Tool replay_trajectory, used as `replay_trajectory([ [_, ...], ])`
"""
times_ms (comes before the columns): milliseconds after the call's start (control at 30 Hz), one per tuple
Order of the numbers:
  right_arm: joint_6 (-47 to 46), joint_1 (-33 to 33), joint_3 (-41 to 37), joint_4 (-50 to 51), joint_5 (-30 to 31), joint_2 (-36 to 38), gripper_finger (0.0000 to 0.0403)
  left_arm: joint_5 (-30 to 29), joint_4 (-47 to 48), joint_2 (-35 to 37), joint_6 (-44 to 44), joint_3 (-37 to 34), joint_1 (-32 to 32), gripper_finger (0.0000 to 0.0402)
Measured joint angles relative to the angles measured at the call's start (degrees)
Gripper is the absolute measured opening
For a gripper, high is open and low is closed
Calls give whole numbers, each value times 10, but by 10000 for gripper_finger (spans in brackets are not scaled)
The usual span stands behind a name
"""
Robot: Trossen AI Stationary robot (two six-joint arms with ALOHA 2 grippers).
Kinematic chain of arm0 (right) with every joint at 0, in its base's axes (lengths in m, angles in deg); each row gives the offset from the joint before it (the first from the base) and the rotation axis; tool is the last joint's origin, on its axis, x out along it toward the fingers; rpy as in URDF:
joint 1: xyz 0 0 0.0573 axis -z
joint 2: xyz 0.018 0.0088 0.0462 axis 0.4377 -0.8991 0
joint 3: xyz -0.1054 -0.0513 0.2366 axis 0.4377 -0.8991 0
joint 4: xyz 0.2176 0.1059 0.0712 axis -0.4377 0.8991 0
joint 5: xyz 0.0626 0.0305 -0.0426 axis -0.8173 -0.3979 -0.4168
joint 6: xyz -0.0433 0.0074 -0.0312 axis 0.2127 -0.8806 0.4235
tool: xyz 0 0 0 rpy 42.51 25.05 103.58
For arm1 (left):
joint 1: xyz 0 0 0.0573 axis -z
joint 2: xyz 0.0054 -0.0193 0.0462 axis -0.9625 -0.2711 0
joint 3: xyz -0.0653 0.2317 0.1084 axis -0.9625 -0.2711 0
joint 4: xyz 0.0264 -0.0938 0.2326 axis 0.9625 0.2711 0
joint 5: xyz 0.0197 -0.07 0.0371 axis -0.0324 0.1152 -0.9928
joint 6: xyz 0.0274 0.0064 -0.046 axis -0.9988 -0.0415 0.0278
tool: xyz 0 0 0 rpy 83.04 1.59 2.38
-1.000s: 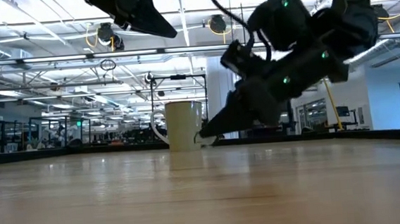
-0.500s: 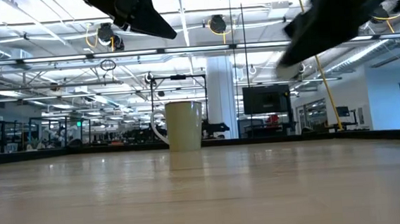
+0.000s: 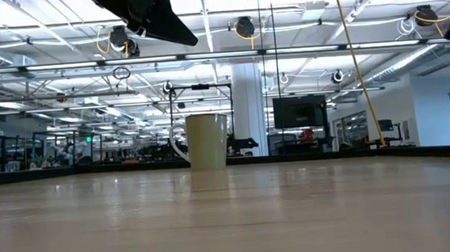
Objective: Pick and place Stevia / Truvia into bins
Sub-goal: Put the stevia packet into the transparent bin, then return to Home Position
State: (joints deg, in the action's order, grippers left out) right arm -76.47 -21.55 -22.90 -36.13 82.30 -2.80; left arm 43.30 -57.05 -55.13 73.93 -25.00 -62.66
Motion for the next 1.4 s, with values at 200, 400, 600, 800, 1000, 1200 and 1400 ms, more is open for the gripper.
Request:
replay_trajectory([
  [200,-117,-24,0,67,-52,8,16,0,0,0,0,0,-6,42],
  [400,-196,-29,-6,130,-66,-7,23,0,0,0,-5,0,-19,42],
  [600,-192,-28,-26,104,-67,-21,66,-1,-1,0,-6,0,-36,42],
  [800,-183,-28,-31,68,-66,-22,105,0,-1,0,-5,0,-48,42],
  [1000,-121,-28,-31,-3,9,-21,110,-29,-4,0,-7,0,-52,42],
  [1200,5,-28,-31,-49,96,-15,105,-33,34,0,-46,0,-50,42],
  [1400,144,-28,-22,-82,127,51,100,-66,111,56,-10,0,-40,42],
])
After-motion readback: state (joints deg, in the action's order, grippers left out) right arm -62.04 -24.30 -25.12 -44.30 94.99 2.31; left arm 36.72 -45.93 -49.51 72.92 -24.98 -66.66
